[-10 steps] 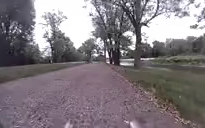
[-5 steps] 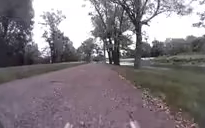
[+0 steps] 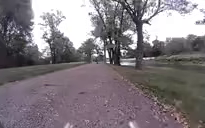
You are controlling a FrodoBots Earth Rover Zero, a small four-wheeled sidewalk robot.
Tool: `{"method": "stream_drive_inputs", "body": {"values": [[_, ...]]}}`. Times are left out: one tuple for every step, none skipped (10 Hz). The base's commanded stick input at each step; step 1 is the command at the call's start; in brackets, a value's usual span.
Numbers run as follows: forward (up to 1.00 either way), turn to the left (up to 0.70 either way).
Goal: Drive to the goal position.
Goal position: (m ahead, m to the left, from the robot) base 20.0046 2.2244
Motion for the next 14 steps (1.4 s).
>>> {"method": "stream_drive_inputs", "body": {"values": [[0.7,0.0],[0.7,0.0],[0.7,0.0],[0.7,0.0],[0.7,0.0],[0.7,0.0],[0.7,0.0],[0.7,0.0],[0.7,0.3],[0.7,0.09],[0.7,0.0],[0.7,0.0],[0.7,0.0],[0.7,0.0]]}}
